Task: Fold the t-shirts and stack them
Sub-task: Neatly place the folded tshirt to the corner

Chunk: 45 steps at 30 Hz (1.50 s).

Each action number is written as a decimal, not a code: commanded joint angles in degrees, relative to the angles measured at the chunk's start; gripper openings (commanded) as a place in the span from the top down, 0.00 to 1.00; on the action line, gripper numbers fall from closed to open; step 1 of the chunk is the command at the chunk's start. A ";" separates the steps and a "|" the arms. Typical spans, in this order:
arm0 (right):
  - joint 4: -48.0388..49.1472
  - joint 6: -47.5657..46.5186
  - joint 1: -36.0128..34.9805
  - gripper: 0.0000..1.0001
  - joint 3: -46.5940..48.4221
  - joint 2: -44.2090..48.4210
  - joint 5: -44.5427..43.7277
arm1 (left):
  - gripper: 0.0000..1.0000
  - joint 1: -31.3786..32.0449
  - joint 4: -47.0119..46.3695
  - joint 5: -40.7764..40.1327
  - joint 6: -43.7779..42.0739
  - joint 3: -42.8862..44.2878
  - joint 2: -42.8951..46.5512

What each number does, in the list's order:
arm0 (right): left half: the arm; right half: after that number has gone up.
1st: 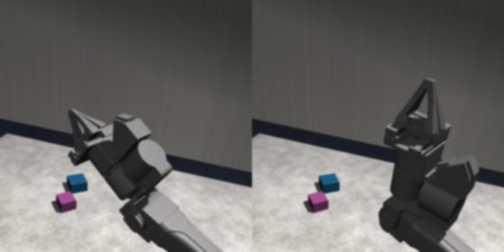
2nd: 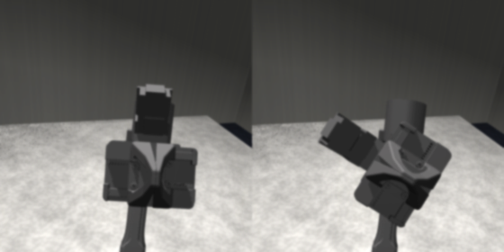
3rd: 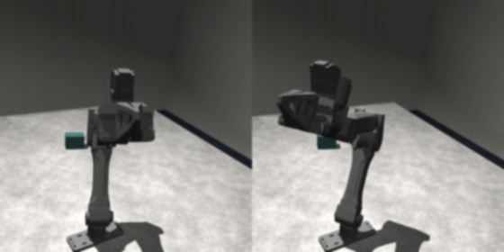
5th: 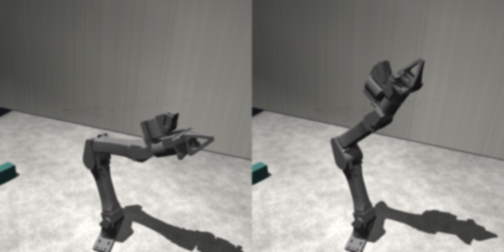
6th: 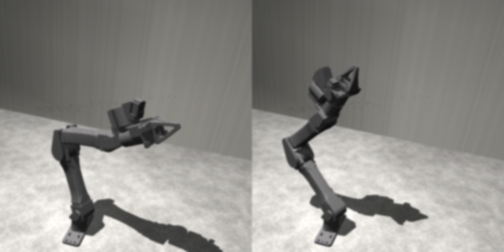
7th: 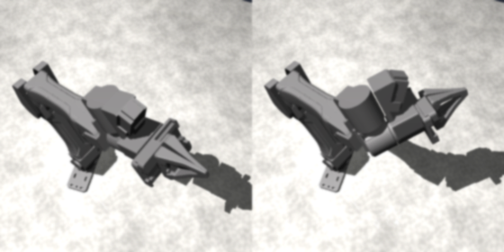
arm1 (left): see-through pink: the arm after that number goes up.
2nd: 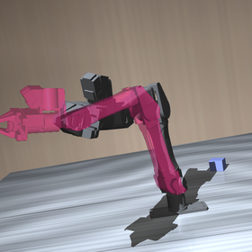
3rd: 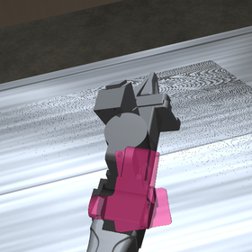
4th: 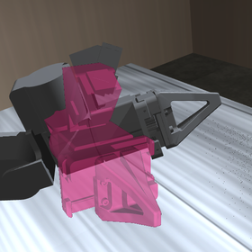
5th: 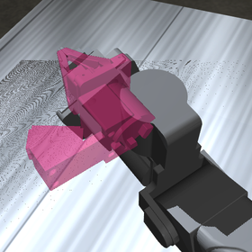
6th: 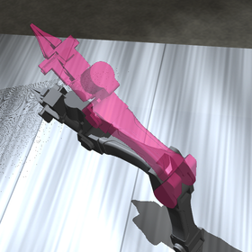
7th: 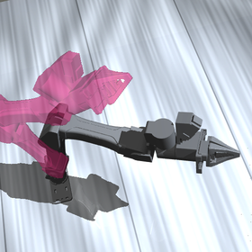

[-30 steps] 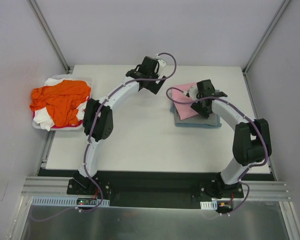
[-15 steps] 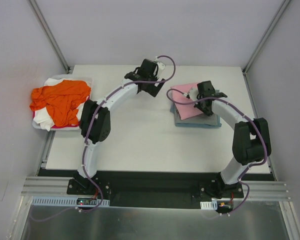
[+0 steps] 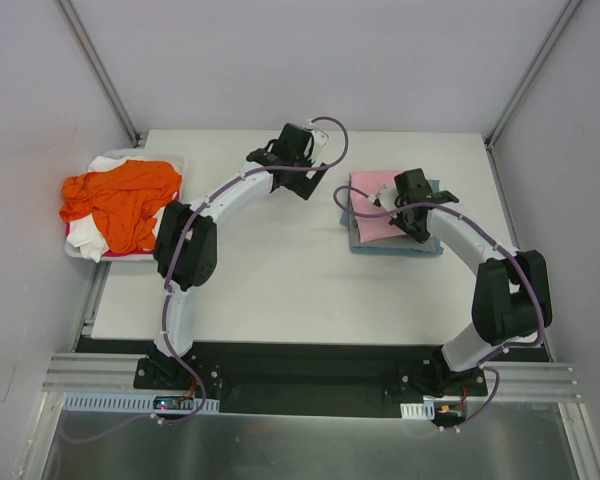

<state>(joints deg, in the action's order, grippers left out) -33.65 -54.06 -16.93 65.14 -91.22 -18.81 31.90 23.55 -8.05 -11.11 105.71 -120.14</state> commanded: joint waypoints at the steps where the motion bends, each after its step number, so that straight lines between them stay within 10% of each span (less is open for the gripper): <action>1: -3.53 1.33 -0.39 0.99 1.56 1.57 -1.14 | 0.01 0.27 -1.75 0.06 1.35 -1.38 4.47; 9: -3.27 1.33 -1.44 0.99 3.50 -0.79 -1.84 | 0.01 0.27 -2.46 0.14 0.83 -3.23 5.53; 11: -1.86 0.54 -1.44 0.88 2.88 -1.15 -2.55 | 0.01 0.27 -2.54 0.49 0.92 -3.32 5.44; 13: -0.20 0.54 -1.44 0.55 2.27 -1.59 -2.90 | 0.01 0.27 -2.54 0.58 1.18 -3.32 5.44; 19: 2.27 0.27 -1.27 0.45 2.53 -2.38 -3.69 | 0.01 0.27 -2.72 0.14 0.83 -3.84 5.88; 45: 3.34 -0.97 2.87 0.41 8.42 -8.89 -2.03 | 0.01 0.27 -2.98 0.15 1.18 -3.50 5.00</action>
<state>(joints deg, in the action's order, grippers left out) -29.34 -55.64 -14.28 71.05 -100.16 -21.61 31.90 21.69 -7.97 -10.92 101.80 -118.04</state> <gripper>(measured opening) 0.597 0.993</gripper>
